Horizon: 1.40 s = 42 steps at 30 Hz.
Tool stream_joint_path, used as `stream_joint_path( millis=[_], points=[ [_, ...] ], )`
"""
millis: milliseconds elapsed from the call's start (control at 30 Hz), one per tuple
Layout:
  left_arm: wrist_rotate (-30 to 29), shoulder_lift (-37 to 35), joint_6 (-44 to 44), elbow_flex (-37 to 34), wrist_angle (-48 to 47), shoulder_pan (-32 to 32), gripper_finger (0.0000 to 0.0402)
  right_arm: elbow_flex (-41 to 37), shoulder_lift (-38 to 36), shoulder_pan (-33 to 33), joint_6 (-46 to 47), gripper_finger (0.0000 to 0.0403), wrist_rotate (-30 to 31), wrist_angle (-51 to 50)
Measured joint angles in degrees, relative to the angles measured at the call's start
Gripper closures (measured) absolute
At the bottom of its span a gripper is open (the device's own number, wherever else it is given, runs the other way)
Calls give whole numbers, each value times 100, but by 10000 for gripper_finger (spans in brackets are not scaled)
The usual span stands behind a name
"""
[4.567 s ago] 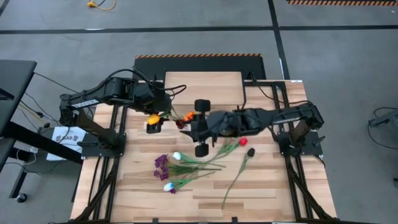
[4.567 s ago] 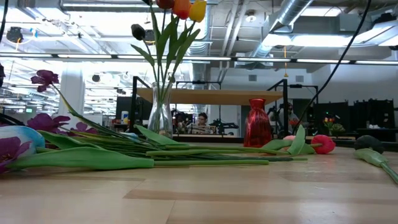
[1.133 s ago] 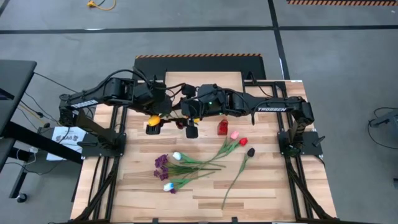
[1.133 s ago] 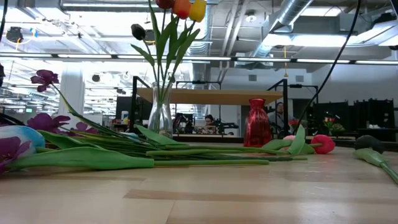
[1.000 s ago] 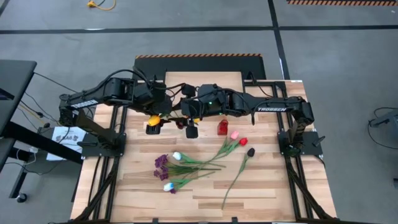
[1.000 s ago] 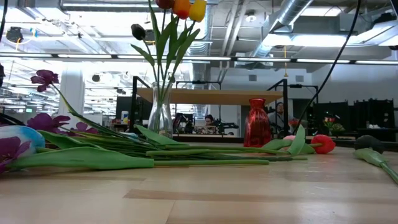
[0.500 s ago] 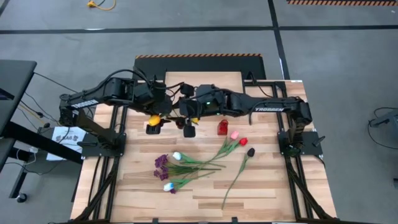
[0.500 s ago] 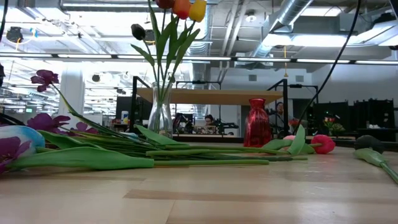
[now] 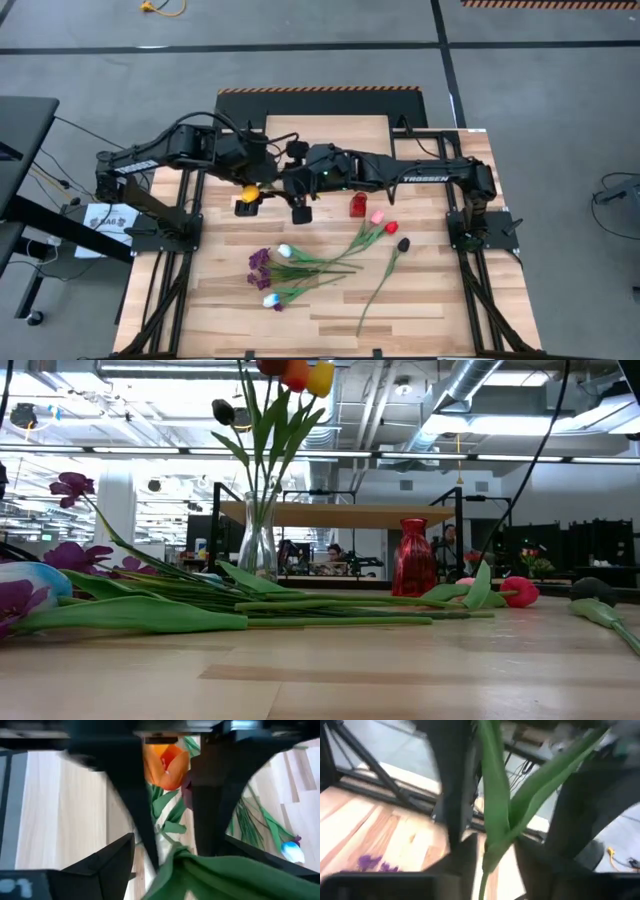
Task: Pick and place flowers into a vace then onto a shelf
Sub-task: Put the yellow tulip into the transparent vase
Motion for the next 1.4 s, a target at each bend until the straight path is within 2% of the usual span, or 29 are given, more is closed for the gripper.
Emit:
stream_joint_path(
  millis=[100, 167, 400, 567, 833, 1200, 1400],
  points=[
    [-2, 0, 0, 4, -14, 0, 140, 62, -74, 0, 1, 361, 4, -155],
    [-7, 0, -11, 4, -7, 0, 140, 68, -115, 0, 0, 386, 26, -136],
    [-32, -2, 2, 4, -61, 0, 140, 66, -163, -1, 40, 396, 74, -144],
    [-349, -2, 29, 4, -209, -2, 140, 66, -165, -4, 42, 399, 203, -138],
    [-380, -178, -105, 2, -395, 0, 140, 66, -171, -3, 40, 401, 209, -117],
    [-462, -1137, -492, 2, -256, 0, 140, 66, -171, -46, 90, 401, 196, -88],
    [-570, -1708, -682, 2, 319, -2, 140, 68, -174, -199, 368, 402, 193, 77]
  ],
)
